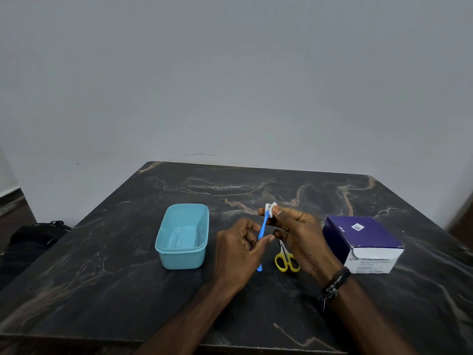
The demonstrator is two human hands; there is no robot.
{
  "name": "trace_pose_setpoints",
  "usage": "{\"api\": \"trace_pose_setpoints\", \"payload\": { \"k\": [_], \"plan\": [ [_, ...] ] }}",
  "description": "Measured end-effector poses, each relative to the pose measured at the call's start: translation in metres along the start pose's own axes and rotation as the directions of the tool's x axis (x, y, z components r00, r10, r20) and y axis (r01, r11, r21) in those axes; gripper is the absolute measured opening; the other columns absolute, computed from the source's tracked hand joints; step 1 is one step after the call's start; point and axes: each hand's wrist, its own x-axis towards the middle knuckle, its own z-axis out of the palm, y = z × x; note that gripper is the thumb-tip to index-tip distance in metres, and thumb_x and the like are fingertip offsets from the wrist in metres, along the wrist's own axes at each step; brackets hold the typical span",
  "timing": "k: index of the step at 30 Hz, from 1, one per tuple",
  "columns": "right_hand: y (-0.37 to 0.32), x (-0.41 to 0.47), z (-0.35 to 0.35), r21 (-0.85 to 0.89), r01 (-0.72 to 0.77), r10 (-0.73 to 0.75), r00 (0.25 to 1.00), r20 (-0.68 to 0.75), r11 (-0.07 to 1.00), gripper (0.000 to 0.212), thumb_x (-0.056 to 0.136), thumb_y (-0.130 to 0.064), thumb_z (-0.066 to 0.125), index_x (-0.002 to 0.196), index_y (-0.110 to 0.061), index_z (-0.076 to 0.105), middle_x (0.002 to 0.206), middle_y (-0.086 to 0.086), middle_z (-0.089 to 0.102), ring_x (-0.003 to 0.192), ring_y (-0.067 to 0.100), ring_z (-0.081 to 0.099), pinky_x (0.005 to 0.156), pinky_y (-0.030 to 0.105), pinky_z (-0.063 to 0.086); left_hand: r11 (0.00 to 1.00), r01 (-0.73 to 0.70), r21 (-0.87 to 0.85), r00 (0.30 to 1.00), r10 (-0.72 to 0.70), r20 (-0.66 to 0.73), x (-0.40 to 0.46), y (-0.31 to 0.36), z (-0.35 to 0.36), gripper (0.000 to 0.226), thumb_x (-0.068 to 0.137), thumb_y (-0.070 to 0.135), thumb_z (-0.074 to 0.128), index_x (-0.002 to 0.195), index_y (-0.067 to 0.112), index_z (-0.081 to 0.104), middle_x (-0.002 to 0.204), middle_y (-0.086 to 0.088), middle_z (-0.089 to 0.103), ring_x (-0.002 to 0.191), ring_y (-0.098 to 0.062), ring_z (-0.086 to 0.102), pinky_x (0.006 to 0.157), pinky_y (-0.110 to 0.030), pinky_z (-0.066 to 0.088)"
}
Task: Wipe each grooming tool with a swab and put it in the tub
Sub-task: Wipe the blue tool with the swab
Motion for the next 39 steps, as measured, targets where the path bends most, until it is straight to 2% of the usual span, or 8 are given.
{"api": "trace_pose_setpoints", "payload": {
  "k": [8,11,16,22,28,31,35,39],
  "plan": [
    [0.0028,0.0009,0.0007,-0.01,0.0,0.0,1.0,0.016,1.0,0.038,0.078,-0.025,0.065,0.105,0.001,0.07,0.106,0.015,0.073,0.1,0.03,0.067,0.08,0.041,0.05,0.999,-0.029,0.03,0.999,0.028,0.024,-0.0006,0.0008,0.0003,0.024,0.07,0.02,0.085,0.082,0.016,0.065,0.055,0.009,0.057,0.05,-0.01,0.055,0.046,-0.014,0.042],
    [0.0017,0.0003,0.0013,-0.023,-0.002,0.003,0.999,0.051,1.0,0.033,0.078,-0.023,0.065,0.101,0.001,0.07,0.104,0.016,0.073,0.094,0.027,0.068,0.073,0.036,0.049,0.999,-0.032,0.036,0.999,0.032,0.014,-0.0003,-0.0001,-0.0005,0.025,0.07,0.02,0.085,0.084,0.017,0.066,0.056,0.007,0.059,0.051,-0.012,0.057,0.046,-0.016,0.044],
    [0.0024,0.0023,0.0004,-0.007,0.028,-0.028,0.999,-0.02,1.0,0.023,0.087,-0.014,0.063,0.102,0.002,0.07,0.102,0.016,0.073,0.089,0.022,0.064,0.067,0.029,0.045,0.998,-0.05,0.043,0.999,0.05,0.021,0.0006,0.0009,-0.0006,0.029,0.066,0.023,0.088,0.083,0.016,0.066,0.056,0.008,0.059,0.049,-0.006,0.054,0.048,-0.011,0.041],
    [0.0027,0.0016,0.0004,-0.046,0.004,-0.003,1.0,0.029,0.999,0.024,0.087,-0.016,0.062,0.101,0.002,0.069,0.102,0.016,0.073,0.091,0.027,0.067,0.073,0.04,0.046,0.996,-0.055,0.065,0.998,0.054,0.015,0.0001,0.0016,-0.0014,0.028,0.069,0.023,0.086,0.088,0.015,0.067,0.057,0.011,0.055,0.051,-0.003,0.053,0.049,-0.008,0.039],
    [0.003,0.0018,-0.0011,-0.03,0.012,-0.013,1.0,-0.017,0.999,0.026,0.086,-0.018,0.063,0.102,0.0,0.07,0.102,0.014,0.074,0.09,0.026,0.065,0.069,0.036,0.044,0.997,-0.064,0.053,0.998,0.064,0.007,0.0001,0.0031,-0.0004,0.027,0.067,0.021,0.087,0.084,0.014,0.067,0.056,0.008,0.058,0.049,-0.003,0.053,0.049,-0.006,0.037],
    [0.0019,0.0016,0.0009,-0.017,-0.003,0.004,1.0,0.012,1.0,0.032,0.079,-0.024,0.065,0.101,-0.001,0.071,0.103,0.015,0.073,0.089,0.025,0.066,0.07,0.037,0.045,0.997,-0.061,0.049,0.998,0.061,0.002,0.0001,0.0025,-0.0007,0.027,0.068,0.022,0.086,0.085,0.015,0.067,0.055,0.011,0.056,0.049,-0.003,0.053,0.048,-0.007,0.038],
    [0.0004,0.0009,0.0001,-0.022,-0.029,0.03,0.997,0.07,0.999,0.028,0.082,-0.021,0.063,0.099,0.0,0.069,0.103,0.016,0.073,0.087,0.023,0.067,0.065,0.031,0.05,0.997,-0.065,0.047,0.998,0.065,-0.002,-0.0001,0.0014,-0.0013,0.026,0.07,0.023,0.085,0.086,0.014,0.067,0.055,0.014,0.053,0.049,-0.003,0.052,0.047,-0.008,0.037],
    [0.0031,0.0018,-0.0006,-0.024,0.008,-0.008,1.0,-0.021,1.0,0.017,0.088,-0.013,0.062,0.097,-0.001,0.071,0.101,0.015,0.074,0.086,0.024,0.065,0.064,0.033,0.043,0.996,-0.075,0.04,0.997,0.075,-0.007,-0.0009,0.0025,-0.0007,0.026,0.069,0.022,0.086,0.082,0.012,0.066,0.054,0.012,0.053,0.046,-0.003,0.05,0.047,-0.007,0.035]
  ]
}}
